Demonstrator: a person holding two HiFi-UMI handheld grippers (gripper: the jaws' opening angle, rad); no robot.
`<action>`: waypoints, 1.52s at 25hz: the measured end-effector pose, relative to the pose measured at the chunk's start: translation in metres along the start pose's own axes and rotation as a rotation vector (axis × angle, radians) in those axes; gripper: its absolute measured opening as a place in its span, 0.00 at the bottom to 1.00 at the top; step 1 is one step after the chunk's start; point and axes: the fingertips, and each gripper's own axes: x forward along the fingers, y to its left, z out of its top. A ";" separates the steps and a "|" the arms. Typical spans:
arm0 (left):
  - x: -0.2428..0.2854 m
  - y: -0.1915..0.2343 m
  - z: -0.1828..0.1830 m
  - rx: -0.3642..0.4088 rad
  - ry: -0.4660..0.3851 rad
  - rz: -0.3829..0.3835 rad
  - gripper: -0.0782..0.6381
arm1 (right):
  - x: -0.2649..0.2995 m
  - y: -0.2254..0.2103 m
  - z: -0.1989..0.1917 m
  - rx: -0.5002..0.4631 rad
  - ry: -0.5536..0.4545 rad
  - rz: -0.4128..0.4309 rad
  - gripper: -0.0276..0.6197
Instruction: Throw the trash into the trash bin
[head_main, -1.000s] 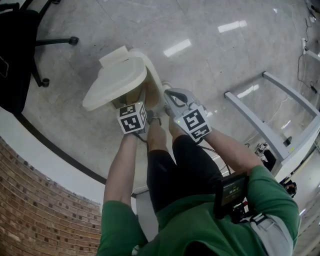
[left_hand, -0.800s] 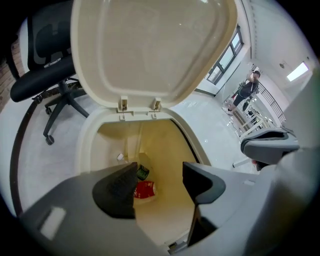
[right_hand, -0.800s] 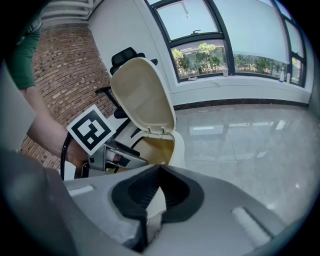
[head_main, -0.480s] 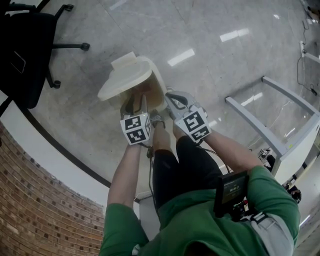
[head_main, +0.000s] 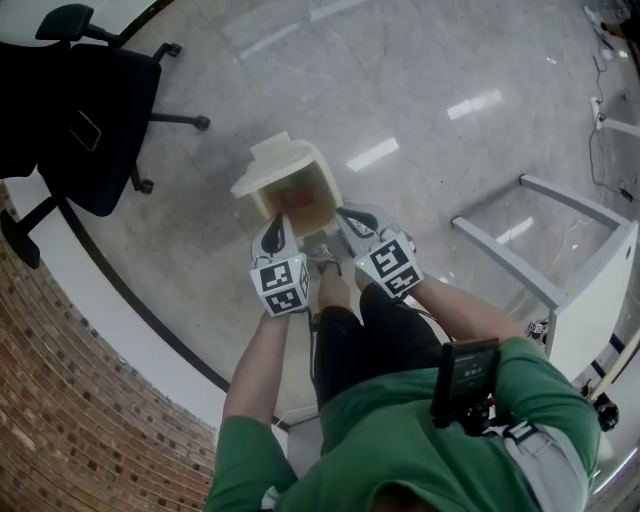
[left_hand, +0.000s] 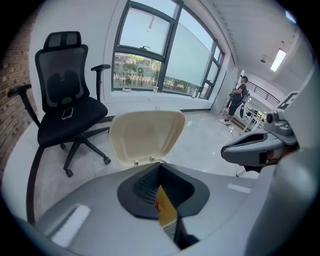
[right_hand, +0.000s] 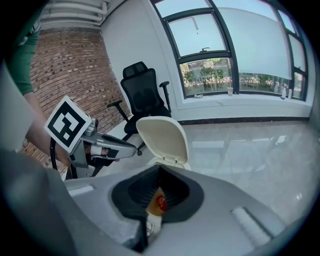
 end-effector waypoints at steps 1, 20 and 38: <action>-0.008 0.000 0.007 0.002 -0.014 0.001 0.11 | -0.005 0.003 0.006 -0.004 -0.005 0.000 0.05; -0.165 -0.015 0.125 0.083 -0.257 0.013 0.11 | -0.111 0.050 0.122 -0.059 -0.149 -0.042 0.05; -0.323 -0.050 0.225 0.210 -0.640 0.041 0.11 | -0.241 0.107 0.254 -0.139 -0.492 -0.062 0.05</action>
